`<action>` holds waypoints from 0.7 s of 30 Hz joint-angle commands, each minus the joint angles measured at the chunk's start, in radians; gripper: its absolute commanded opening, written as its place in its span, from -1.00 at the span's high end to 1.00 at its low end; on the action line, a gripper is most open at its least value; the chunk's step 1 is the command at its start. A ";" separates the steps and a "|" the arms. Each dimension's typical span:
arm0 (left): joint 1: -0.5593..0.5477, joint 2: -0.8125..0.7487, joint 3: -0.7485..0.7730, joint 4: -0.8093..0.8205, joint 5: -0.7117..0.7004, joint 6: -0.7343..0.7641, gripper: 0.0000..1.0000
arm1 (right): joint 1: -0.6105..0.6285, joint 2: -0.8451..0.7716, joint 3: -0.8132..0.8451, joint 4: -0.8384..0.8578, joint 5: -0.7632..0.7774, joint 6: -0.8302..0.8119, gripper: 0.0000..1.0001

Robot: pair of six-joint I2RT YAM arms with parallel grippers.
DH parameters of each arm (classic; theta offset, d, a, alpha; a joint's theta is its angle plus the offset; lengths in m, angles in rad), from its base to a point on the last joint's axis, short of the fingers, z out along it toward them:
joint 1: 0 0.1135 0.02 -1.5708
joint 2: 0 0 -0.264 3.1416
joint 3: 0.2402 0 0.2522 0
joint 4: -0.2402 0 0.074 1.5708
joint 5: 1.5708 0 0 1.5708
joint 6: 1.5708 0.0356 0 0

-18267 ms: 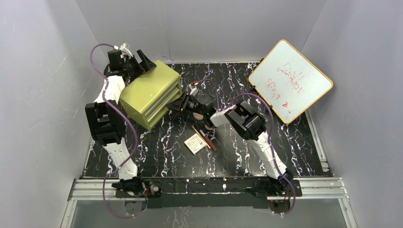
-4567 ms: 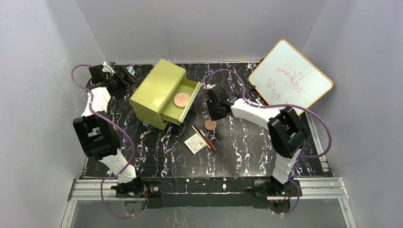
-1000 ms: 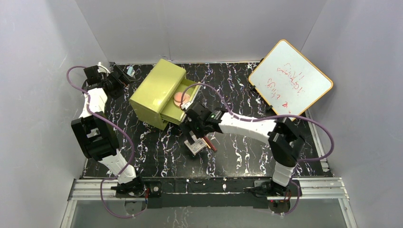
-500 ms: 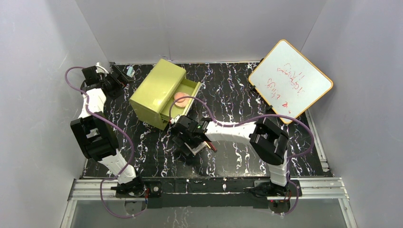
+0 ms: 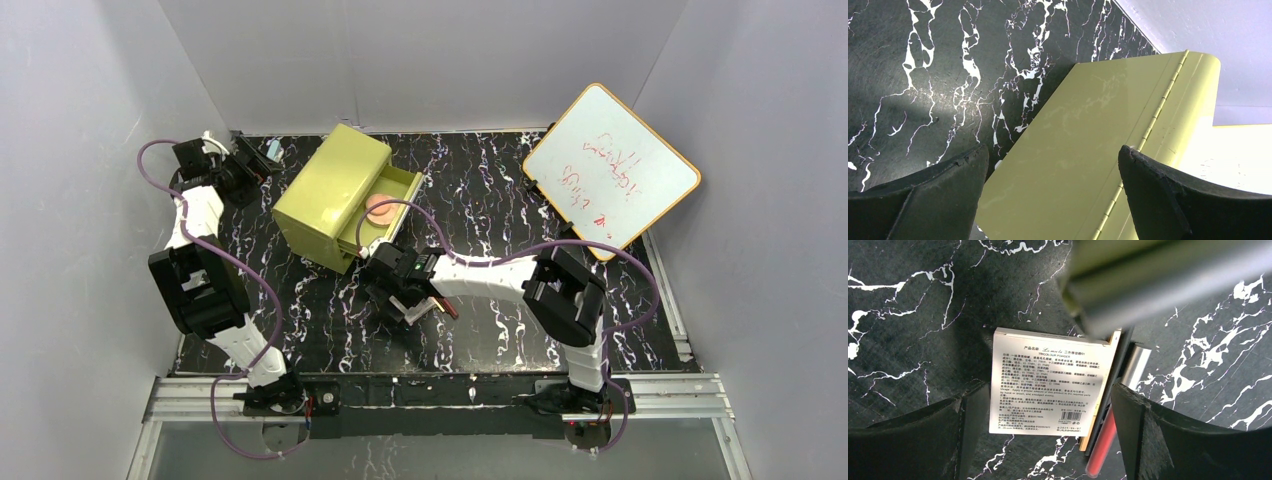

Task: Organize the makeup

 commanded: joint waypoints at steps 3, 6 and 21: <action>0.009 -0.060 -0.015 -0.001 0.029 -0.001 -0.99 | 0.001 0.037 -0.002 0.016 0.001 -0.004 -0.97; 0.011 -0.060 -0.015 -0.001 0.028 -0.001 -0.99 | 0.001 0.043 -0.010 0.024 -0.017 -0.001 -0.97; 0.012 -0.061 -0.016 0.004 0.034 -0.005 -0.99 | -0.064 0.029 -0.073 0.082 -0.156 0.040 -0.97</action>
